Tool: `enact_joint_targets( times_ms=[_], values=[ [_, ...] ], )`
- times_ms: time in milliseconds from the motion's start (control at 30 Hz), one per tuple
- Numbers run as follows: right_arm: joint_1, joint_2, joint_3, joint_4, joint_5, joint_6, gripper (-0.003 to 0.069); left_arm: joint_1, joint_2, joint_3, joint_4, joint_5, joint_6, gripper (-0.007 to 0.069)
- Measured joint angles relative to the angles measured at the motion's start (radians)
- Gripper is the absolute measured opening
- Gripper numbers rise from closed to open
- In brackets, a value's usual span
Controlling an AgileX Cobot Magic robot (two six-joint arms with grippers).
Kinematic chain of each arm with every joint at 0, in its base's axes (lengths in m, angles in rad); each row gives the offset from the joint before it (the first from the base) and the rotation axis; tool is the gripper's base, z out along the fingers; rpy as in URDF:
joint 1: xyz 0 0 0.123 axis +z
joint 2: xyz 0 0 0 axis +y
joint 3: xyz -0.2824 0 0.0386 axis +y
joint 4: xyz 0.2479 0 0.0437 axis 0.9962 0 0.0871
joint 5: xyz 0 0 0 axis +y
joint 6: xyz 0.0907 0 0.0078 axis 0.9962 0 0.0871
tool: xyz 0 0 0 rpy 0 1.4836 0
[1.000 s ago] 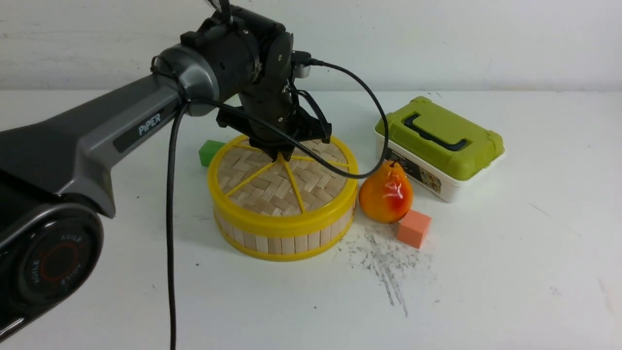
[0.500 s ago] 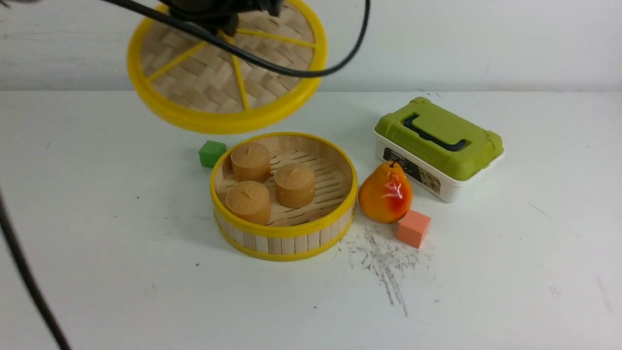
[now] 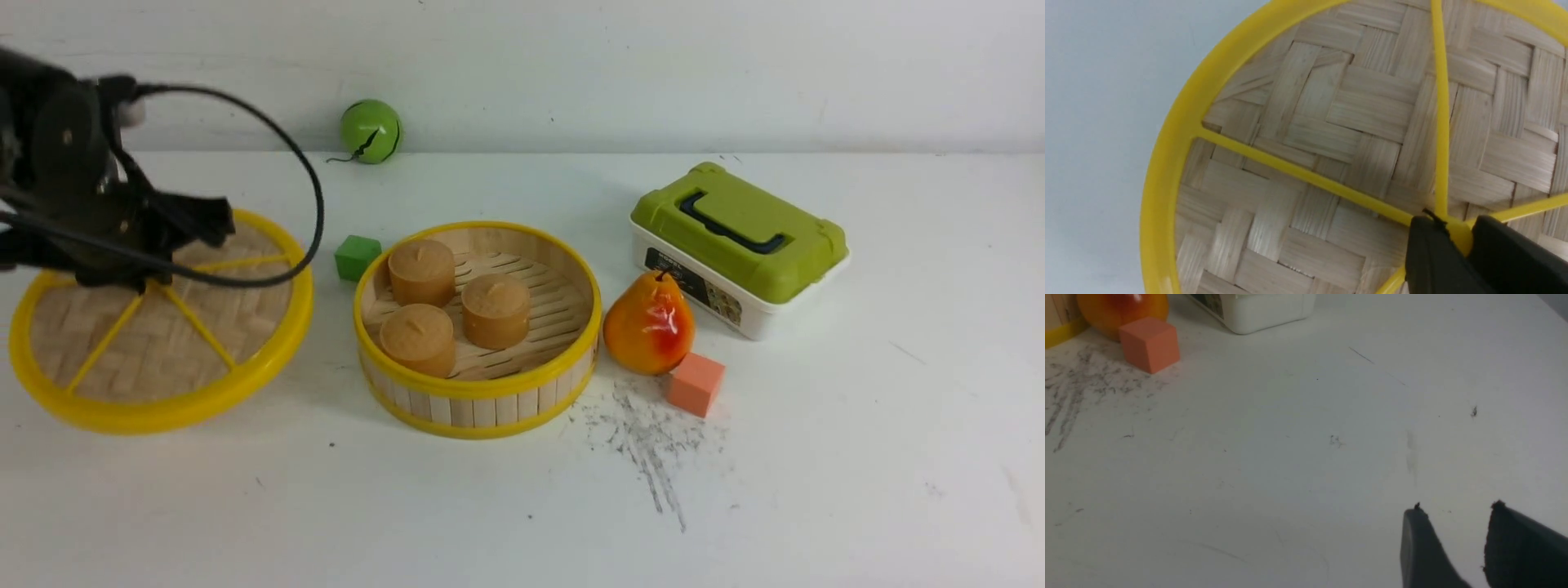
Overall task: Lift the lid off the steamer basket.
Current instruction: Use the left arm to place the steamer lid on the table
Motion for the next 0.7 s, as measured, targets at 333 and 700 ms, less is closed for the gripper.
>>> enact_joint_targets(
  times_ms=[333,700],
  values=[
    [0.000,0.000,0.000,0.000,0.000,0.000,0.0240,0.005,0.140,0.013,-0.007,-0.121,-0.039,0.0129],
    [0.000,0.000,0.000,0.000,0.000,0.000,0.0240,0.005,-0.178,0.016,-0.170,-0.086,0.031,0.0290]
  ],
)
